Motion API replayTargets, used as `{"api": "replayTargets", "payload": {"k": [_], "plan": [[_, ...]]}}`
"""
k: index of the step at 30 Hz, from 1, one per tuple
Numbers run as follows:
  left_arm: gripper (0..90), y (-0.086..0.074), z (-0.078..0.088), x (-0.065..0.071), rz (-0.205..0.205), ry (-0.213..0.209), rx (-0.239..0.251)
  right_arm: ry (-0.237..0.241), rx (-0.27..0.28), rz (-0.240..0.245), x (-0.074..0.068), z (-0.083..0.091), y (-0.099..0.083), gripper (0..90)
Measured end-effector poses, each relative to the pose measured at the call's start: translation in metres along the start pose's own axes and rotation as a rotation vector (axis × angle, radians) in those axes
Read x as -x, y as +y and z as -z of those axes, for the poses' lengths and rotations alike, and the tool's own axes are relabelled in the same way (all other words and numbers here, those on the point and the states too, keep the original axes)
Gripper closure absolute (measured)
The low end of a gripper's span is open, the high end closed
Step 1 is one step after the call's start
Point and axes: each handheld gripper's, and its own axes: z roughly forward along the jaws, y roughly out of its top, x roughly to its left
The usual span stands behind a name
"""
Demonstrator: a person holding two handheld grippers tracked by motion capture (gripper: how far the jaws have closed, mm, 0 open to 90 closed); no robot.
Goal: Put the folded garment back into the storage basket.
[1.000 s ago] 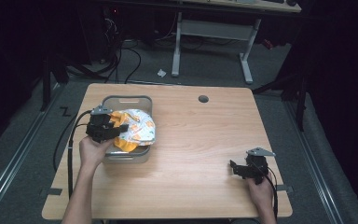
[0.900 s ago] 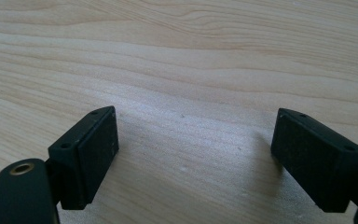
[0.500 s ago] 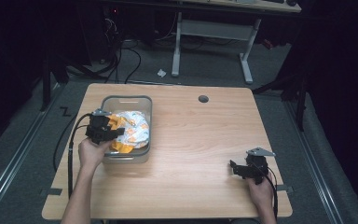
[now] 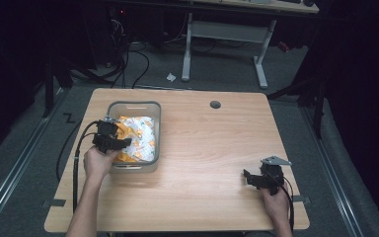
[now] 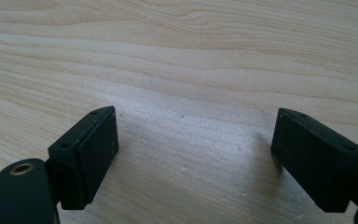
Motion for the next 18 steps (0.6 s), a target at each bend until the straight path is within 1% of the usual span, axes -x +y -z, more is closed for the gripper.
{"api": "replayTargets", "payload": {"k": [1,2,3,4,5,6,9,11,12,13,14,15,16,18], "plan": [[56.0,0.000,0.000,0.000,0.003,0.026,-0.011,-0.001,0.000,-0.001,0.000,0.000,0.000,14.7],[54.1,0.000,-0.001,0.000,0.009,0.037,-0.015,0.000,0.000,0.000,0.000,0.000,0.000,14.7],[52.2,0.000,-0.001,0.000,0.009,0.037,-0.015,0.000,0.000,0.000,0.000,0.000,0.000,14.7],[49.9,-0.001,-0.001,-0.001,0.022,0.049,-0.015,0.000,0.000,0.000,0.000,0.000,0.000,14.7],[47.8,-0.002,-0.001,-0.001,0.039,0.062,-0.010,0.000,0.000,0.000,0.000,0.000,0.000,14.7],[45.9,-0.002,-0.001,-0.001,0.039,0.062,-0.010,0.000,0.000,0.000,0.000,0.000,0.000,14.7],[41.6,-0.006,0.002,-0.003,0.059,0.083,0.019,0.000,0.000,0.000,0.000,0.000,0.000,14.7],[40.4,-0.007,0.005,-0.003,0.064,0.084,0.041,0.000,0.000,0.000,0.000,0.000,0.000,14.7],[39.9,-0.007,0.005,-0.003,0.064,0.084,0.041,0.000,0.000,0.000,0.000,0.000,0.000,14.7],[39.3,-0.007,0.008,-0.002,0.066,0.082,0.068,0.000,0.000,0.001,0.000,0.000,0.000,14.7],[38.7,-0.007,0.008,-0.002,0.066,0.082,0.068,0.000,0.000,0.001,0.000,0.000,0.000,14.7],[38.1,-0.008,0.011,0.000,0.066,0.080,0.093,0.000,0.000,0.000,0.000,0.000,0.000,14.7],[37.7,-0.008,0.011,0.000,0.066,0.080,0.093,0.000,0.000,0.000,0.000,0.000,0.000,14.7],[37.5,-0.008,0.013,0.003,0.057,0.077,0.117,0.000,0.000,0.000,0.000,0.000,0.000,14.7]]}}
